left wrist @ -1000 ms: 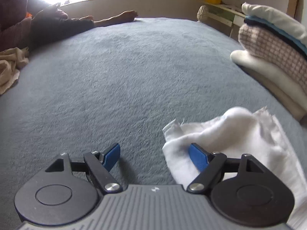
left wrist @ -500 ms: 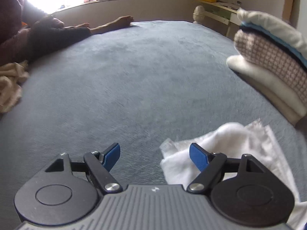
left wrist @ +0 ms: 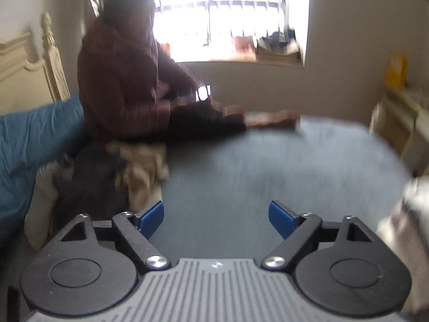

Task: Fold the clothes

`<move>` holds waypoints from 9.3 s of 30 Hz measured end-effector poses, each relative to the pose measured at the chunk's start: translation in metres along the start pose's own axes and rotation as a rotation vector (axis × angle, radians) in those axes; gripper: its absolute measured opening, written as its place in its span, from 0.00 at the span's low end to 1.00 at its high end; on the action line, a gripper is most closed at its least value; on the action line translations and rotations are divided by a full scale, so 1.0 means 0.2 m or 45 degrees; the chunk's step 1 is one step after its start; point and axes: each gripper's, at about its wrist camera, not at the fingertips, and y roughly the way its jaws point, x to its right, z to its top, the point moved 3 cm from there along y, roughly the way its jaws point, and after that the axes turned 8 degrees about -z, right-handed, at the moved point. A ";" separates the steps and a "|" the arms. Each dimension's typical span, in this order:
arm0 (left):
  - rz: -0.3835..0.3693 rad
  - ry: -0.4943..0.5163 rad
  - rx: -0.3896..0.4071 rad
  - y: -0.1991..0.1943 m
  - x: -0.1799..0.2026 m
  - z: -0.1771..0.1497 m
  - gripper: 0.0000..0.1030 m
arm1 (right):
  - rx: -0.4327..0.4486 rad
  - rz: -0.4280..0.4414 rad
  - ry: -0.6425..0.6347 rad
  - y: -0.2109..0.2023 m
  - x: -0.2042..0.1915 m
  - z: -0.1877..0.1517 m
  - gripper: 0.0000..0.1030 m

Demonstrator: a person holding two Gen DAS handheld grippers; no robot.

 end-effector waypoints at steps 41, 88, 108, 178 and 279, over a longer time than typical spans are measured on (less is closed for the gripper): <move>-1.742 1.299 -0.486 0.29 0.69 -1.53 0.77 | 0.222 -0.380 -0.824 -0.02 -0.53 -0.62 0.08; -2.313 1.543 -1.293 0.59 1.18 -1.77 0.28 | -0.188 0.287 0.132 -0.07 -0.20 -0.32 0.02; -2.045 1.292 -1.745 0.76 1.29 -1.87 0.05 | 0.304 -0.310 -1.240 -0.24 -0.68 -0.58 0.43; -2.467 1.385 -1.686 0.66 1.16 -1.72 0.42 | -0.277 -0.285 -1.195 0.18 -0.63 -0.61 0.10; -1.573 0.480 -0.513 0.83 0.56 -1.49 0.39 | 0.063 -0.335 -0.818 0.63 -0.89 -0.15 0.00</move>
